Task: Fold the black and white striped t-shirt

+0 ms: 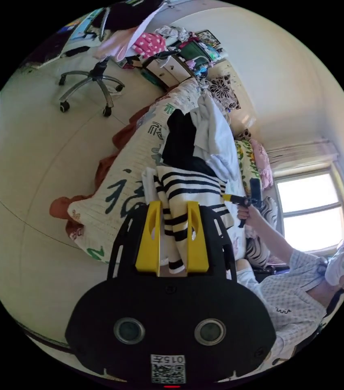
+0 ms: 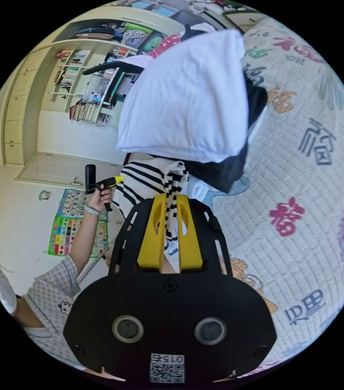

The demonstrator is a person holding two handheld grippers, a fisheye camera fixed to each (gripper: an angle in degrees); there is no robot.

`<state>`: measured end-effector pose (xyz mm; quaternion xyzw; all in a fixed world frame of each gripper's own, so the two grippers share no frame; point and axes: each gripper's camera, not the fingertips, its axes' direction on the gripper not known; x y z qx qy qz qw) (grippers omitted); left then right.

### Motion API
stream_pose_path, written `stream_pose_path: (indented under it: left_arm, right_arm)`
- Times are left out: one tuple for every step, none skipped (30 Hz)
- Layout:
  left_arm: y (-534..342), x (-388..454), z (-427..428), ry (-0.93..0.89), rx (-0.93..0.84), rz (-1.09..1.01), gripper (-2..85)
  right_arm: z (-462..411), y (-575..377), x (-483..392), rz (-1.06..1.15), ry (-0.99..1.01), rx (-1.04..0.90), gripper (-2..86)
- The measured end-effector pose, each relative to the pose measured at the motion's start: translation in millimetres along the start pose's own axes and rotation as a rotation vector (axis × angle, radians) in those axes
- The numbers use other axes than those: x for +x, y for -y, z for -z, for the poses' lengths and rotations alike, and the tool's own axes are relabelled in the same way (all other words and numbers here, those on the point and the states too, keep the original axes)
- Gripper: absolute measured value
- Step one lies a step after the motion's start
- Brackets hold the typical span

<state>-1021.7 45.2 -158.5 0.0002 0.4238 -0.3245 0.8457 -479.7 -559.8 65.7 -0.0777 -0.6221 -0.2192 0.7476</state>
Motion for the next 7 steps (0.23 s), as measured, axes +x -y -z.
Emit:
stream_pose_path:
  left_arm:
    - [-8.5,12.2,11.4,0.055,0.012,-0.020,10.0]
    - [-13.0,19.0,17.2,0.089,0.022,-0.031,10.1]
    - [-23.0,34.0,28.5,0.164,0.052,-0.049,10.3]
    - [-34.0,51.5,38.3,0.242,0.094,-0.075,10.3]
    - [-39.6,60.8,42.2,0.274,0.115,-0.089,10.4]
    - [-50.4,79.6,47.3,0.314,0.152,-0.118,10.5]
    - [-60.2,98.5,49.0,0.329,0.183,-0.149,10.7]
  right_arm:
    - [8.7,-0.1,-5.8,0.025,-0.049,0.038,5.4]
    - [18.4,-0.2,-12.4,0.050,-0.104,0.094,6.0]
    - [23.1,0.3,-16.1,0.059,-0.132,0.124,6.3]
    - [30.5,3.2,-22.6,0.059,-0.179,0.172,7.5]
    - [35.4,8.4,-28.8,0.050,-0.210,0.210,8.5]
    - [36.6,11.9,-31.7,0.043,-0.217,0.222,8.9]
    - [36.8,20.1,-36.8,0.025,-0.212,0.231,9.2]
